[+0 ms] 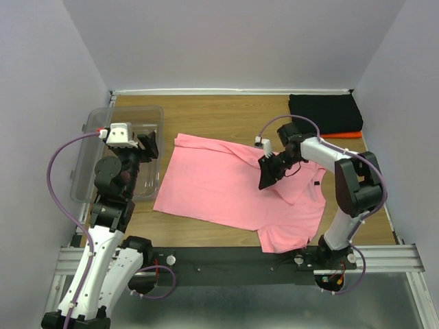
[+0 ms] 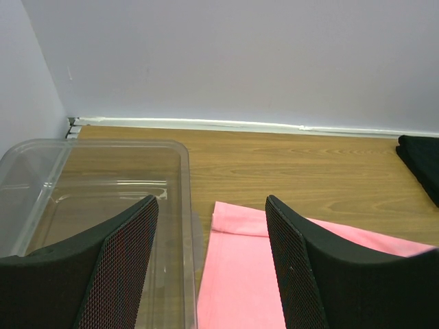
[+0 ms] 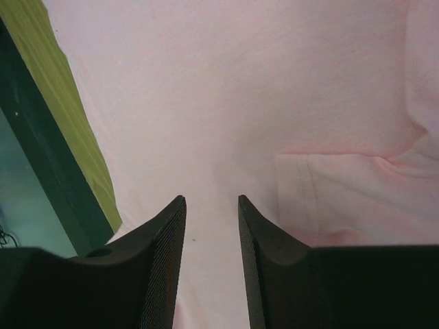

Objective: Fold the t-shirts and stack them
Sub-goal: Fold the tshirt

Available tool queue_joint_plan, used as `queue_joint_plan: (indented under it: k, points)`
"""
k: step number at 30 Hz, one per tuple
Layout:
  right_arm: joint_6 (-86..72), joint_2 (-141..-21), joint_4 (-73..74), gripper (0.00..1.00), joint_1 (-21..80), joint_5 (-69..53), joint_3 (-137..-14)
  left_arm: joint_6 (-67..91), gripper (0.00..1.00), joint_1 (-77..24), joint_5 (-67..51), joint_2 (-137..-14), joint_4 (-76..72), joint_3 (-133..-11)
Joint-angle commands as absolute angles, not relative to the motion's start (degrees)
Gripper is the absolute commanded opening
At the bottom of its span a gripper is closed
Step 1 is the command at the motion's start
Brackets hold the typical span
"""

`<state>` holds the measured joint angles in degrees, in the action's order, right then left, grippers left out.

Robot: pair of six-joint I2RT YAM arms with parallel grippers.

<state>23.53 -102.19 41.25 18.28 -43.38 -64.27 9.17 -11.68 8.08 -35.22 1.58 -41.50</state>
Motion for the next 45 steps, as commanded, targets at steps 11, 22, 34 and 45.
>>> queue_joint_plan:
  k: [11, 22, 34, 45]
  points:
    - [21.3, -97.4, 37.3, 0.39, 17.8, -35.4, -70.4, 13.7, 0.77, -11.3, 2.1, -42.2, 0.3, -39.7]
    - [15.7, -118.4, 35.1, 0.41, 21.5, -40.8, -96.9, 9.6, 0.72, -11.3, -0.4, -46.9, 4.7, -43.2]
    - [8.4, -134.9, 32.3, 0.45, 27.5, -29.4, -114.6, 8.3, 0.78, -11.3, 8.1, -40.9, 4.2, -40.8]
    - [7.7, -139.0, 32.5, 0.43, 29.0, -25.7, -117.2, 8.2, 0.78, -11.3, 7.0, -40.5, 3.9, -40.7]
